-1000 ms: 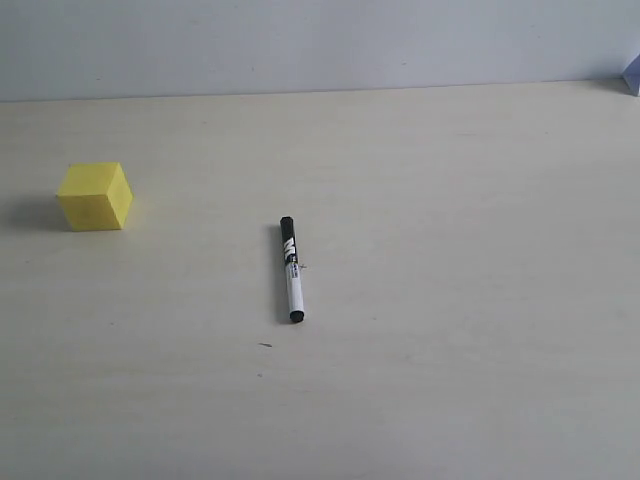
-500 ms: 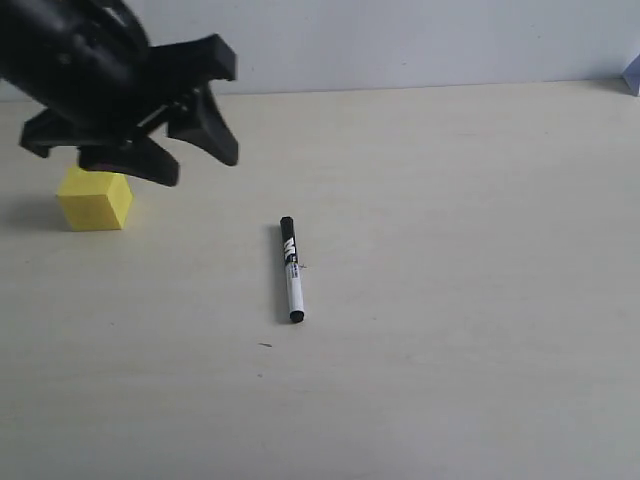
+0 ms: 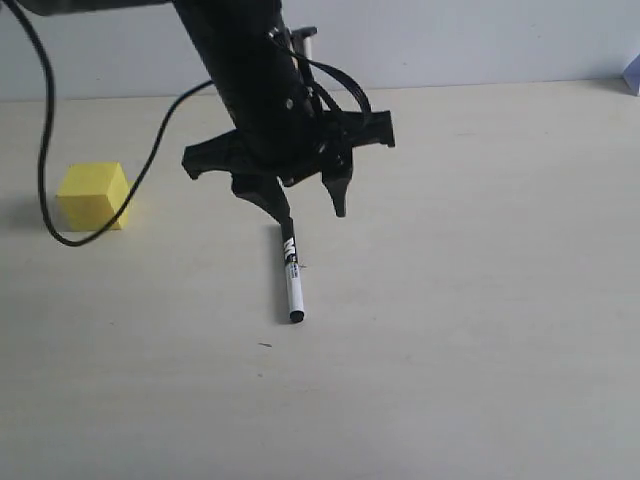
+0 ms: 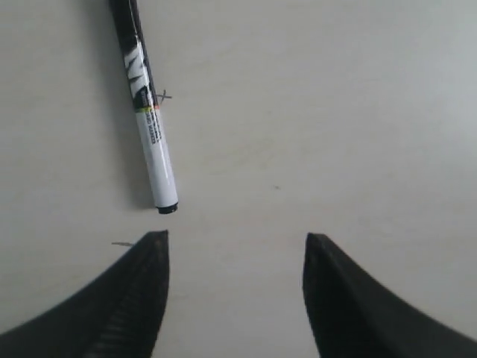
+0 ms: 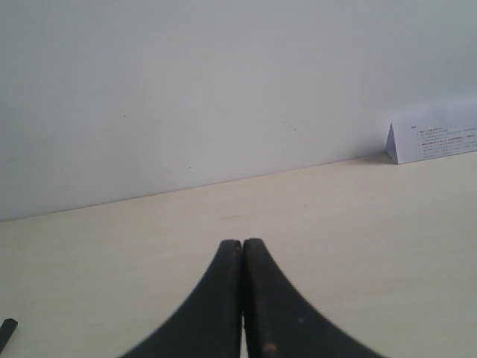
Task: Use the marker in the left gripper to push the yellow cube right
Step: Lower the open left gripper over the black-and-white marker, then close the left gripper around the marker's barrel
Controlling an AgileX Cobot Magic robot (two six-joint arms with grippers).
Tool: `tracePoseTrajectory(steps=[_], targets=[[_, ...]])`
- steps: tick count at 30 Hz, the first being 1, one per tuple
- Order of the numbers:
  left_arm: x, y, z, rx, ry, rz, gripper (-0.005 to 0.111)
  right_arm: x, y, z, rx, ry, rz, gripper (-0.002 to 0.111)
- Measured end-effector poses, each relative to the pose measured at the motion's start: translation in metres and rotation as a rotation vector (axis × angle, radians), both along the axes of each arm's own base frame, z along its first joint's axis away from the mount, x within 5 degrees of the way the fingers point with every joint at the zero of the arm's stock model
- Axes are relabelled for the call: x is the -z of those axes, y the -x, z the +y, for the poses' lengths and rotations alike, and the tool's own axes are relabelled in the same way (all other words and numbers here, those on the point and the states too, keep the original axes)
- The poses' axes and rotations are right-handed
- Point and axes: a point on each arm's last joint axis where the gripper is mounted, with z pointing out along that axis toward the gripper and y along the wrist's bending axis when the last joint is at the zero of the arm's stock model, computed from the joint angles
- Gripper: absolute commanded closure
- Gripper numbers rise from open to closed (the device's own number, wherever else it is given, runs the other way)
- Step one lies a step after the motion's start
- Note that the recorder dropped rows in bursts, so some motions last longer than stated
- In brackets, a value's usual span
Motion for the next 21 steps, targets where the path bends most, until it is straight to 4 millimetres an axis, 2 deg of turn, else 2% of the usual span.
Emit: tracePoseTrajectory(steps=[6,21], targets=[[0.039,-0.008,-0.009,-0.023,-0.069,0.076,0.054,0.000,0.000,0.000,0.000,0.000,0.000,0.108],[0.075,-0.017,-0.008,-0.041,-0.178,0.083,0.054,0.000,0.000,0.000,0.000,0.000,0.000,0.108]])
